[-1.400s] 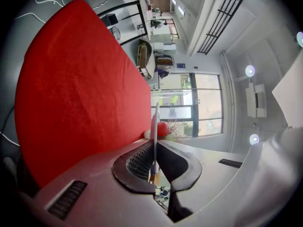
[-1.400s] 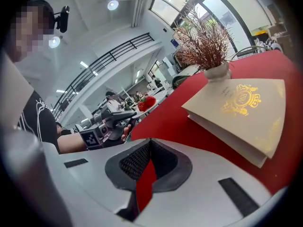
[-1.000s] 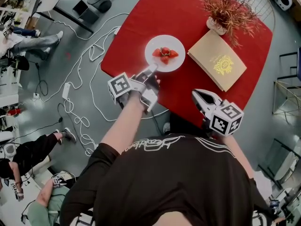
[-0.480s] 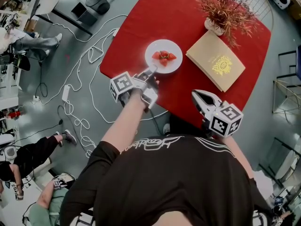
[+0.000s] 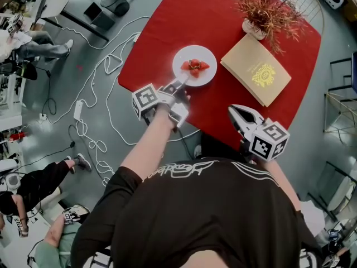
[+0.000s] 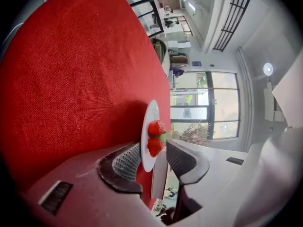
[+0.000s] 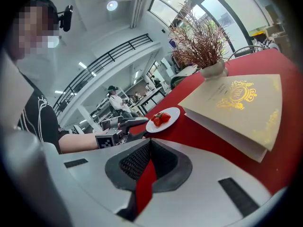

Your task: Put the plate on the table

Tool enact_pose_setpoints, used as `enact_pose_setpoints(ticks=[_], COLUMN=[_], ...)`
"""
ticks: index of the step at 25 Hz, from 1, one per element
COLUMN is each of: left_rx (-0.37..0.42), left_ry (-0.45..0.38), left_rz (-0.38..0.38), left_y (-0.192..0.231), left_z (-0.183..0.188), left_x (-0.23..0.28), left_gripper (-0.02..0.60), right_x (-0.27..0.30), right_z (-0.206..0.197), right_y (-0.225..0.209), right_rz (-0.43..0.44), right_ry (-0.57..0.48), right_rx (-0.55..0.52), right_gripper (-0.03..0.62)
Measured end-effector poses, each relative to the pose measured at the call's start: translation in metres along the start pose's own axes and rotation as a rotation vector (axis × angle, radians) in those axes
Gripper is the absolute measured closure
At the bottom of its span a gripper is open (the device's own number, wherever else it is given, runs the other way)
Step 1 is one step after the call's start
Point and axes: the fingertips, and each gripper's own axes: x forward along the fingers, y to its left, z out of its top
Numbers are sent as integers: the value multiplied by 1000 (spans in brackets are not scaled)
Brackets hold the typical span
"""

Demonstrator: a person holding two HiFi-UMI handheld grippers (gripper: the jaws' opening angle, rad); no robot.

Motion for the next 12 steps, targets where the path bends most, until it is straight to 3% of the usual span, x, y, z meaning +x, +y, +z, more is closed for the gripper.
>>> enact_pose_setpoints(ticks=[4,12], left_rx=[-8,-21], left_ry=[-15,-23], left_rz=[-82,-135], left_y=[-11,-16], left_z=[2,4], left_x=[0,2], left_gripper=[324,263], right_x=[1,1], right_z=[-1,0], right_y=[1,-2], right_rz=[2,12], right_ry=[-1,-19], right_rx=[11,54], right_gripper=[586,586])
